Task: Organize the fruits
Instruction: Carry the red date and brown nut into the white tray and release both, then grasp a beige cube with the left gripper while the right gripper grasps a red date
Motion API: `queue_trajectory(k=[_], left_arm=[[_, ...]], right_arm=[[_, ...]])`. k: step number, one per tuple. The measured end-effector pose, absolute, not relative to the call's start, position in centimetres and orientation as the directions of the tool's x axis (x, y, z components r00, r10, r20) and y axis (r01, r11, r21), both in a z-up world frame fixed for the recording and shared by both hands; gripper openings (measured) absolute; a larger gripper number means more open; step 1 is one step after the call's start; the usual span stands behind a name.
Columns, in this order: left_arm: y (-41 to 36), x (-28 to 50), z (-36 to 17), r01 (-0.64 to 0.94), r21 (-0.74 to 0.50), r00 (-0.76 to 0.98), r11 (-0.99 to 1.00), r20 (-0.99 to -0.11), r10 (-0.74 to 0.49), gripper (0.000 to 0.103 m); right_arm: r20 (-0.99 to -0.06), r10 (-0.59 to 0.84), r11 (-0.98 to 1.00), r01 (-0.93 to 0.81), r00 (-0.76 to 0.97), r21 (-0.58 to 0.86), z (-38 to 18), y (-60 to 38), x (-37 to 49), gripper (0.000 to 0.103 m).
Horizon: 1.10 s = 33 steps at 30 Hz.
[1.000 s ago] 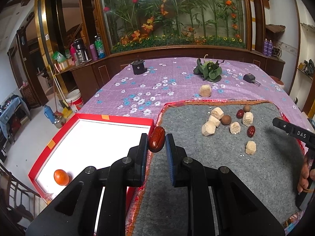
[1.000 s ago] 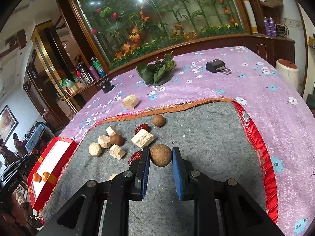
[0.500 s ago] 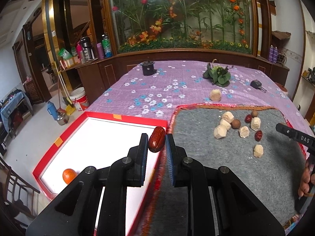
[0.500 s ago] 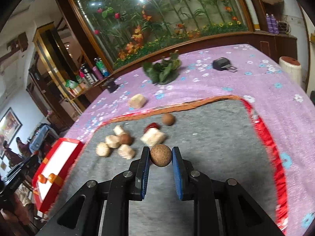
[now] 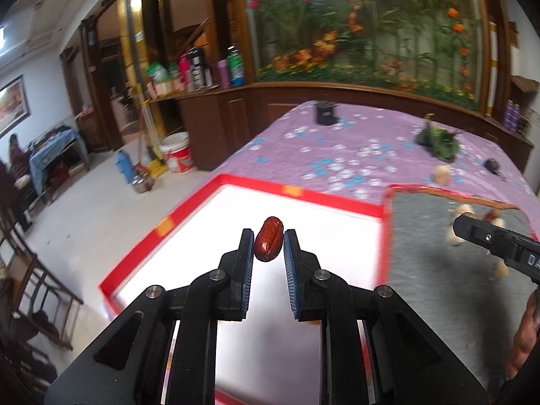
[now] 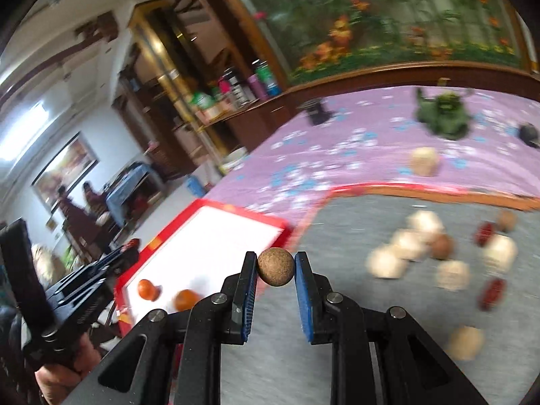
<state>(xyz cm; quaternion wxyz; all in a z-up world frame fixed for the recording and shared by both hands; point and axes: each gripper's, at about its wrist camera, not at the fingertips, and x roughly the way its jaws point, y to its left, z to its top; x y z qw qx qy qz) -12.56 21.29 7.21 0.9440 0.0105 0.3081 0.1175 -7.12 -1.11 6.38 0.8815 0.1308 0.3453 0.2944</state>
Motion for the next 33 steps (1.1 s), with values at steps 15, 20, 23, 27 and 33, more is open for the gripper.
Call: queue_trajectory(k=[15,20,23,27,33], left_arm=[[26.5,-12.1,3.6,-0.282,0.100,0.715,0.954,-0.641,0.279,0.017],[26.8,-11.9,3.4,-0.244,0.079,0.719,0.967,-0.654,0.235,0.017],[26.8,-12.2,3.2,-0.169,0.042,0.735,0.985,-0.660,0.154,0.017],[26.7,-13.1,3.4,-0.083,0.020,0.762,0.996,-0.643,0.076,0.019],[27.2,-14.6,4.1,-0.029,-0.029,0.787,0.999,-0.617,0.005,0.019]], right_arm=[[-0.629,0.644,0.741,-0.559,0.435,0.372,2.8,12.0,-6.7,0.021],[-0.659,0.625,0.750,-0.555,0.419,0.359,2.2,12.5,-6.0,0.021],[-0.665,0.620,0.753,-0.553,0.417,0.355,2.4,12.6,-5.8,0.026],[-0.654,0.621,0.756,-0.552,0.432,0.352,2.7,12.0,-6.0,0.043],[-0.606,0.632,0.766,-0.511,0.483,0.391,3.7,8.1,-6.0,0.043]])
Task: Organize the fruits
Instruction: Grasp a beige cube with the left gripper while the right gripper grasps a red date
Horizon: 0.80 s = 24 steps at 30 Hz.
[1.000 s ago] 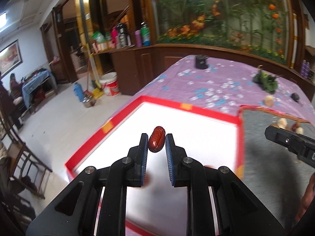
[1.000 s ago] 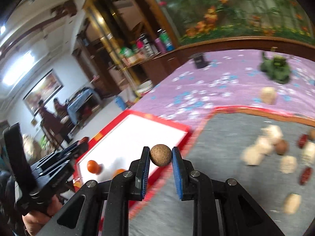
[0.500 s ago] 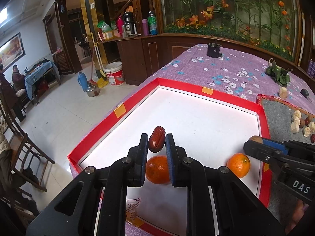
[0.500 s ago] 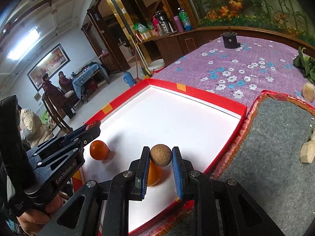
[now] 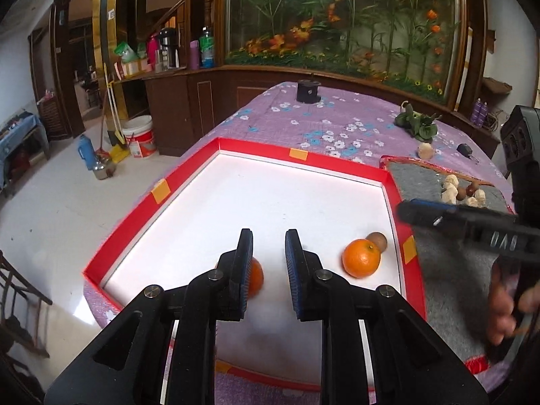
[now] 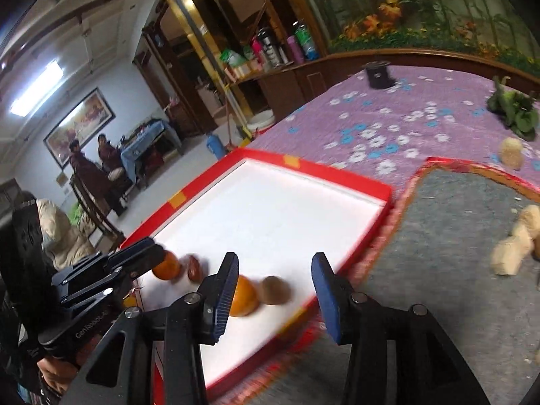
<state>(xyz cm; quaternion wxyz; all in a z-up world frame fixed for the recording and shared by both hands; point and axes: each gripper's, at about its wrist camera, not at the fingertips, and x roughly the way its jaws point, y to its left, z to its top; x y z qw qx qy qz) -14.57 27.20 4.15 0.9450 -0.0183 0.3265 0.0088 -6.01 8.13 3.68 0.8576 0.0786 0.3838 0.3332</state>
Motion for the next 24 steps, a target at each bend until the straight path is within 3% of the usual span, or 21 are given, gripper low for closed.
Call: queue_trajectory(k=[3,5,6,13,16,24], left_arm=[[26.9,-15.0,4.3,-0.024,-0.012,0.791,1.000,-0.612,0.012,0.030],[26.8,-15.7,4.4,-0.036,-0.002,0.795,0.999,-0.606,0.027,0.046],[26.6,-15.8,4.4,-0.039,0.000,0.793,0.999,-0.609,0.031,0.048],[21.1,-17.1,5.9,0.063,0.096,0.820,0.993,-0.573,0.003,0.049],[17.3,-17.4,6.6,0.156,0.132,0.828,0.979,-0.557,-0.057,0.057],[9.1,-16.3,6.4,0.333,0.115,0.759,0.936,-0.621,-0.194,0.060]], right_arm=[[-0.585,0.616,0.784,-0.476,0.527,0.397,4.2,5.1,-6.4,0.043],[-0.576,0.594,0.804,-0.447,0.561,0.393,4.5,2.8,-6.8,0.043],[-0.570,0.582,0.813,-0.427,0.580,0.396,4.7,1.2,-7.0,0.043],[-0.533,0.469,0.870,-0.264,0.704,0.417,5.4,-9.8,-9.0,0.044],[-0.535,0.399,0.886,-0.163,0.745,0.433,4.9,-15.2,-9.8,0.044],[-0.633,0.341,0.895,-0.034,0.694,0.445,3.8,-22.0,-8.8,0.044]])
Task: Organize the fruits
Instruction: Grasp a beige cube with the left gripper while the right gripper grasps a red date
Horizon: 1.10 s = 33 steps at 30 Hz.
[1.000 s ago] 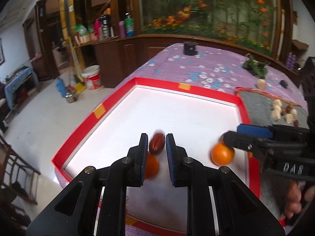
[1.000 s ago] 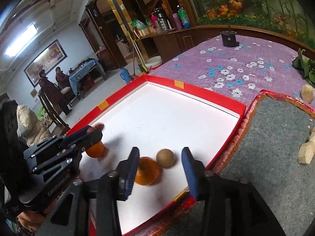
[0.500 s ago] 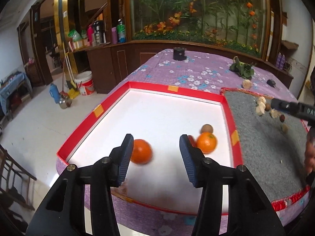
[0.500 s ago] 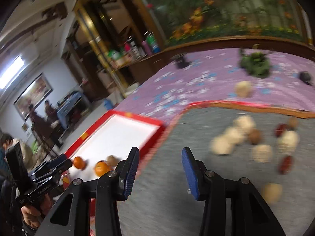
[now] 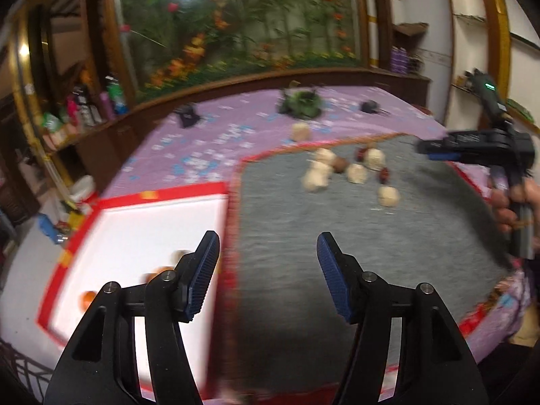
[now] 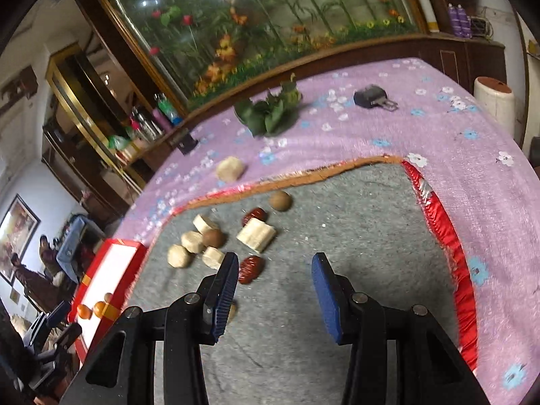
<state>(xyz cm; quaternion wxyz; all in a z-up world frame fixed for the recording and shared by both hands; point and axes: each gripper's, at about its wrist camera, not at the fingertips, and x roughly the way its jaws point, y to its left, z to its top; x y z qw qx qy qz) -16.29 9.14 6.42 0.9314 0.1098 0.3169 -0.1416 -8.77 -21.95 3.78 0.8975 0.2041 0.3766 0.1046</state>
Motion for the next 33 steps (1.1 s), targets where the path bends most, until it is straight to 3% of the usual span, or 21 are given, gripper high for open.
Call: queue_trajectory(k=[8,13,17,20,24,28,33], left_arm=[[6.4,-16.2,6.6,0.363,0.147,0.741,0.920,-0.645,-0.189,0.060],[5.4,-16.1,7.1,0.396,0.163,0.737,0.904,-0.644,-0.206,0.060],[4.3,-15.4,7.3,0.430,0.160,0.721,0.889,-0.654,-0.230,0.060],[2.4,-14.4,7.2,0.464,0.162,0.701,0.871,-0.669,-0.248,0.060],[-0.7,-12.7,6.3,0.519,0.133,0.647,0.844,-0.706,-0.287,0.060],[-4.0,-10.6,4.6,0.555,0.105,0.585,0.825,-0.755,-0.297,0.060],[-6.5,-8.8,2.9,0.571,0.090,0.531,0.816,-0.799,-0.284,0.058]], right_arm=[[-0.743,0.314,0.946,-0.123,0.591,0.301,3.3,-17.0,-5.4,0.044],[-0.829,0.212,0.977,-0.105,0.517,0.184,1.3,-13.8,-3.1,0.028],[-0.829,0.174,0.984,-0.135,0.531,0.119,1.1,-13.3,-3.0,0.027],[-0.799,0.248,0.969,-0.122,0.547,0.217,1.3,-15.6,-2.7,0.027],[-0.683,0.434,0.868,-0.069,0.588,0.492,1.5,-21.6,-2.6,0.027],[-0.636,0.475,0.787,0.030,0.608,0.616,1.0,-25.1,-2.5,0.027],[-0.640,0.475,0.752,0.098,0.604,0.651,0.4,-26.3,-2.2,0.027]])
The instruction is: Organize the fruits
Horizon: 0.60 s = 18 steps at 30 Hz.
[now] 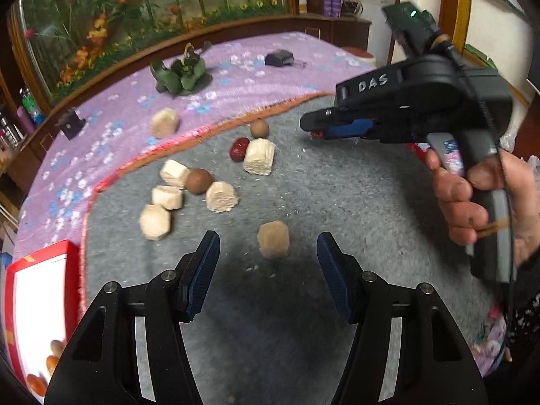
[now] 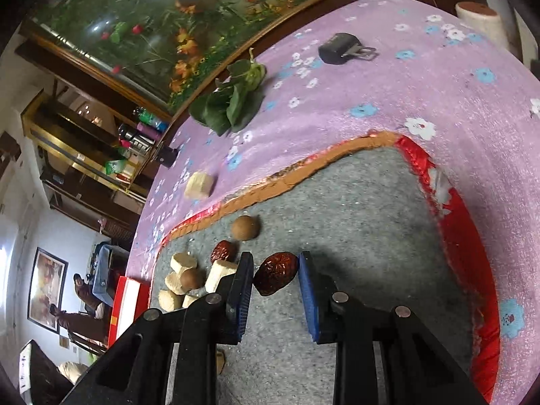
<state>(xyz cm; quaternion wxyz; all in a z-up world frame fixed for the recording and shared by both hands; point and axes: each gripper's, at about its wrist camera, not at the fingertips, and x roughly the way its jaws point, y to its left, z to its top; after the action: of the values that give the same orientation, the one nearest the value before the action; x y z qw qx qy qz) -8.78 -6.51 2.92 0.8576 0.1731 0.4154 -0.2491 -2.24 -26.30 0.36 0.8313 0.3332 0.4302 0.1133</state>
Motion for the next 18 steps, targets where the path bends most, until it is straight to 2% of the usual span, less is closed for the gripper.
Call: queue_trajectory(k=[2,6,11,15,18], left_arm=[[-7.1,-8.3,2.3,0.573,0.094,0.519,0.814,-0.811,-0.271,0.044],[-7.9,-7.8,0.9,0.582,0.101,0.497,0.807,-0.830,-0.254,0.031],[-8.4,-8.6,0.5,0.572,0.174,0.552,0.801,-0.804,-0.219,0.023],[-7.6,-9.5,1.0,0.526,0.179,0.583,0.831,-0.787,-0.200,0.023],[-5.2,-12.1,3.1,0.478,0.198,0.651,0.856,-0.735,-0.193,0.023]], right_arm=[[-0.641,0.478,0.754,0.095,0.601,0.650,0.5,-26.0,-2.0,0.027],[-0.652,0.485,0.765,0.080,0.583,0.640,0.4,-25.3,-1.9,0.027],[-0.654,0.486,0.770,0.071,0.579,0.635,0.2,-25.0,-1.6,0.027],[-0.640,0.493,0.774,0.039,0.589,0.632,0.1,-24.4,-1.8,0.027],[-0.637,0.494,0.787,0.008,0.592,0.618,0.0,-23.6,-1.8,0.027]])
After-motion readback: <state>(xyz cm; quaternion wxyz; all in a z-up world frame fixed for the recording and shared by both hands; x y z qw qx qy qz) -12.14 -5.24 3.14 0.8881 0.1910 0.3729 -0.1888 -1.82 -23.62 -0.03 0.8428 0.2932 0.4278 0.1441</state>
